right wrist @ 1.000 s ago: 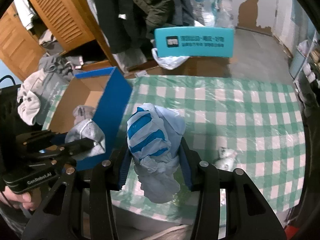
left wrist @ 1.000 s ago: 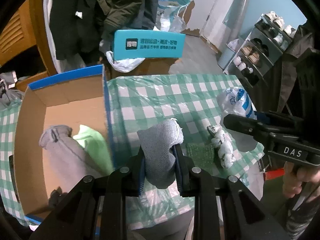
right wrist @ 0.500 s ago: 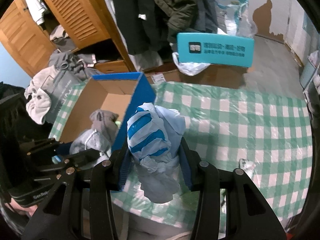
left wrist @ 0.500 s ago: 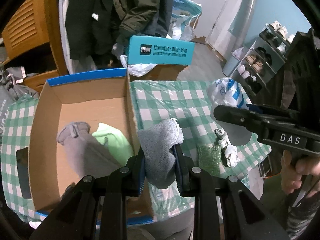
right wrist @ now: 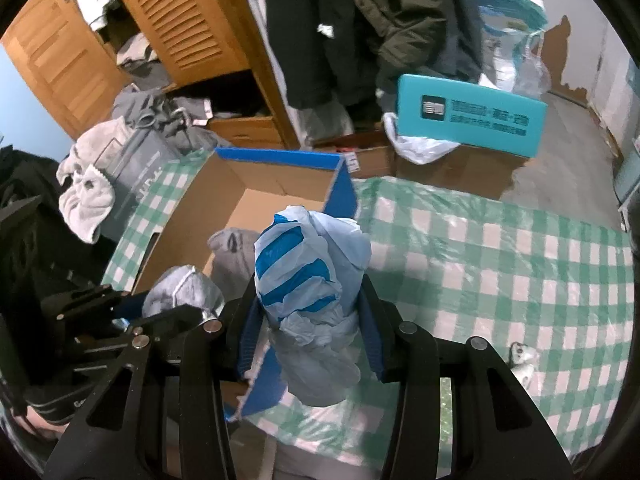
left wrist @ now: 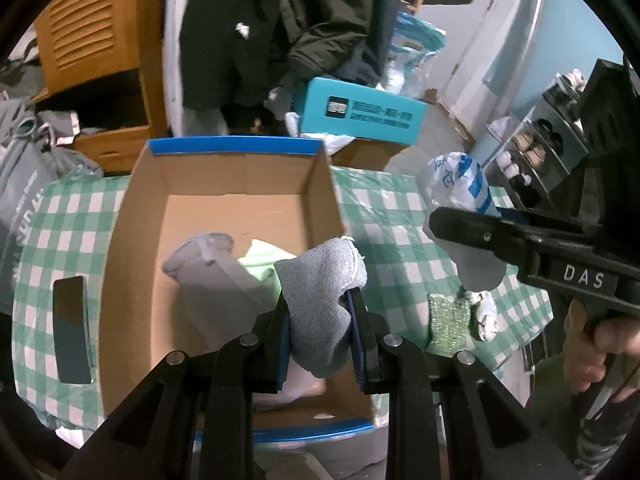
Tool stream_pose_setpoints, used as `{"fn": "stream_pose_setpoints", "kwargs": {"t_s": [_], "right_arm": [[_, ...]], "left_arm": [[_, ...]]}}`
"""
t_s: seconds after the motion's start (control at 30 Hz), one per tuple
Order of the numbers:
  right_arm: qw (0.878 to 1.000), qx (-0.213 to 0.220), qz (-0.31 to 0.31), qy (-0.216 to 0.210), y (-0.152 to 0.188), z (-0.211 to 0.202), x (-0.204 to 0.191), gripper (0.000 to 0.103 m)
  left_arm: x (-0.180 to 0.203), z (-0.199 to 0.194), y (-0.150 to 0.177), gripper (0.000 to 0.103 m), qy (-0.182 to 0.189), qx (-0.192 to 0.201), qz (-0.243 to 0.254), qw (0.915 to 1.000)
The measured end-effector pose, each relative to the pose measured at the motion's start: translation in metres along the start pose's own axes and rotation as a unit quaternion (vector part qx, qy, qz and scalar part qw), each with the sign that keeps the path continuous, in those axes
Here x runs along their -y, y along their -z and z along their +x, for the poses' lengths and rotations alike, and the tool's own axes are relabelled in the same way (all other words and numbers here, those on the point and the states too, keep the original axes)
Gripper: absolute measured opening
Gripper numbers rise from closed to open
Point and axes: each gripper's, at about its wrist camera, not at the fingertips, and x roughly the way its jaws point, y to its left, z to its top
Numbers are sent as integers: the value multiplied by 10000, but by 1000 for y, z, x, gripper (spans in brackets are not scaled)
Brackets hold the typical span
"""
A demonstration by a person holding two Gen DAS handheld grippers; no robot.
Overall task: Organize soft objects
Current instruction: 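Lower both socks into the box and open the left and right tools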
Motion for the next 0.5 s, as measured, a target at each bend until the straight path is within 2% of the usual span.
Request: {"fn": "stream_pose_setpoints", "kwargs": {"t_s": [0.5], "right_arm": [[9984,-386,-340,-243,-7,50,-52,44]], "left_arm": [[-48,5,6,25,-261,-73,-388,9989]]}}
